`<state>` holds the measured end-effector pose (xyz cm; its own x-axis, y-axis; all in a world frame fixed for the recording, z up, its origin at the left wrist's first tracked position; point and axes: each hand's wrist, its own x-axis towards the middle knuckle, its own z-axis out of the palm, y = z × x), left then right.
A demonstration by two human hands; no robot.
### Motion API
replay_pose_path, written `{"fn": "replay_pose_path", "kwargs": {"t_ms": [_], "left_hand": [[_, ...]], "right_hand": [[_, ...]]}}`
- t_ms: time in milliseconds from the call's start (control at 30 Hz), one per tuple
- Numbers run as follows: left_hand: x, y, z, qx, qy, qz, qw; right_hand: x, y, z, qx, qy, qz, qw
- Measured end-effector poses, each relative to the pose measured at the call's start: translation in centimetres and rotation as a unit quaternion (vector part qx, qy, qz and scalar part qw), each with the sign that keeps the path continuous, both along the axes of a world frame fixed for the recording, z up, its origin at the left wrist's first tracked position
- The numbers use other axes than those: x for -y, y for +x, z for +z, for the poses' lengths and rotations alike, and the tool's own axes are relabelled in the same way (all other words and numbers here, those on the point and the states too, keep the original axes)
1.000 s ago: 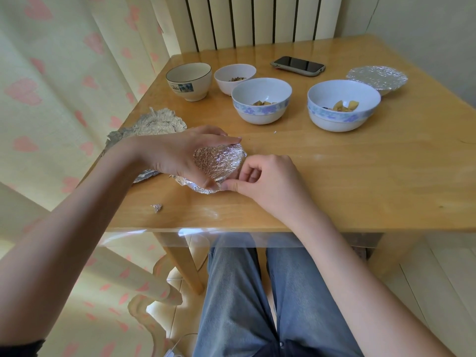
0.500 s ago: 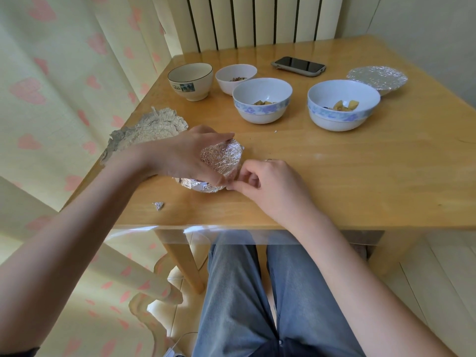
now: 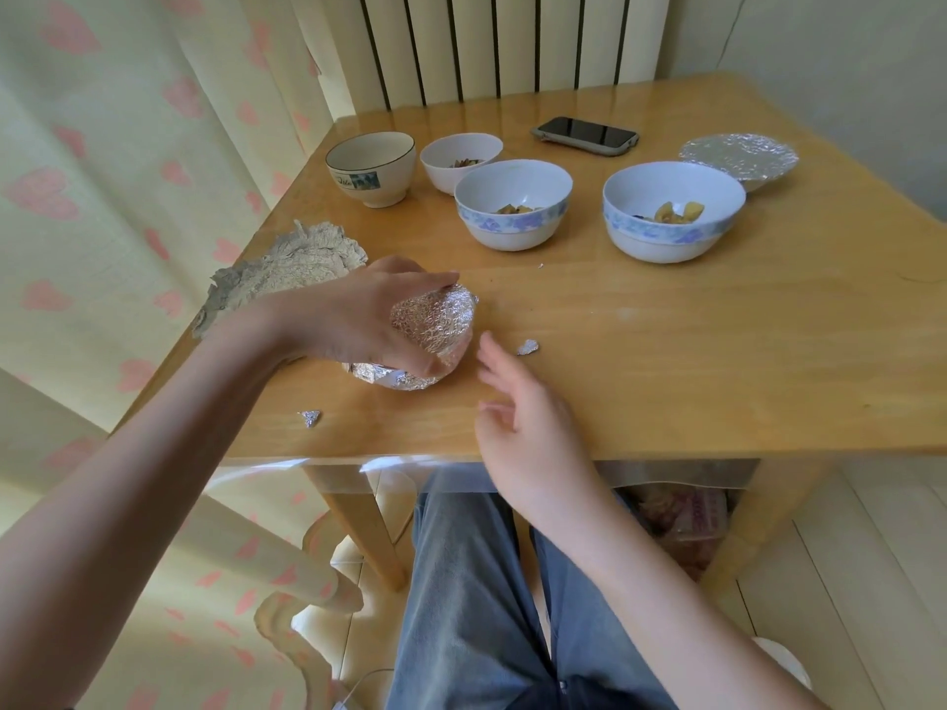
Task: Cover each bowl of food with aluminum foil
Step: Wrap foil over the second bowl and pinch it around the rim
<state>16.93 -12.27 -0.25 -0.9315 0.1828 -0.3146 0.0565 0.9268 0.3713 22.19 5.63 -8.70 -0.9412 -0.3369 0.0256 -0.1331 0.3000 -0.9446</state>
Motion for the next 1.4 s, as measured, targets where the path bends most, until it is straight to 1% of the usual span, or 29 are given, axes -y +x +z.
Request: {"fn": "replay_pose_path", "kwargs": {"t_ms": [67, 133, 233, 300, 367, 433, 567, 633, 767, 867, 933, 1000, 1033, 1100, 1200, 1267, 1400], "left_hand": [[0.0, 0.1, 0.1, -0.007, -0.002, -0.005, 1.0], [0.0, 0.2, 0.1, -0.009, 0.001, -0.007, 1.0], [0.0, 0.2, 0.1, -0.006, 0.005, -0.006, 1.0], [0.0, 0.2, 0.2, -0.001, 0.004, -0.003, 1.0], [0.0, 0.1, 0.1, 0.003, -0.001, -0.002, 1.0], [-0.1, 0.2, 0.1, 0.005, -0.004, 0.0, 1.0], [0.0, 0.2, 0.1, 0.007, -0.004, 0.002, 1.0], [0.1, 0.1, 0.1, 0.006, -0.003, -0.002, 1.0], [0.1, 0.0, 0.1, 0.005, -0.003, -0.007, 1.0], [0.1, 0.0, 0.1, 0.007, -0.001, 0.0, 1.0], [0.1, 0.0, 0.0, 0.005, -0.006, 0.001, 1.0], [0.2, -0.1, 0.0, 0.004, -0.013, -0.001, 1.0], [0.3, -0.1, -0.1, 0.007, -0.017, -0.001, 1.0], [0.4, -0.3, 0.1, 0.021, -0.033, -0.003, 0.999], [0.4, -0.9, 0.7, 0.047, -0.076, -0.015, 0.996], [0.2, -1.4, 0.9, 0.055, -0.106, -0.023, 0.993], [0.0, -1.7, 0.8, 0.059, -0.117, -0.027, 0.991]], "right_hand": [[0.8, -0.1, 0.2, 0.047, -0.05, 0.037, 0.997], [1.0, -0.6, 0.2, 0.071, -0.085, 0.032, 0.993], [0.3, -1.7, 0.5, 0.098, -0.107, 0.007, 0.989], [0.1, -2.9, 0.8, 0.085, -0.11, -0.032, 0.99], [0.3, -4.3, 0.9, 0.049, -0.098, -0.058, 0.992], [1.0, -5.1, 0.9, 0.027, -0.086, -0.046, 0.995], [1.7, -5.2, 0.7, 0.039, -0.107, -0.01, 0.993], [1.7, -5.2, 0.7, 0.056, -0.139, -0.008, 0.989], [2.0, -4.9, 0.6, 0.127, -0.233, 0.013, 0.964], [1.8, -5.2, 0.4, 0.153, -0.27, 0.034, 0.95], [1.3, -5.5, 0.4, 0.146, -0.241, 0.015, 0.96], [1.2, -5.7, 0.3, 0.096, -0.17, -0.019, 0.981], [1.3, -5.6, 0.4, 0.072, -0.147, -0.019, 0.986], [1.8, -5.4, 0.4, 0.05, -0.129, 0.006, 0.99], [2.1, -5.3, 0.3, 0.049, -0.133, 0.023, 0.99], [2.1, -5.2, 0.5, 0.053, -0.159, 0.029, 0.985], [2.1, -4.8, 0.6, 0.072, -0.2, 0.037, 0.977]]}}
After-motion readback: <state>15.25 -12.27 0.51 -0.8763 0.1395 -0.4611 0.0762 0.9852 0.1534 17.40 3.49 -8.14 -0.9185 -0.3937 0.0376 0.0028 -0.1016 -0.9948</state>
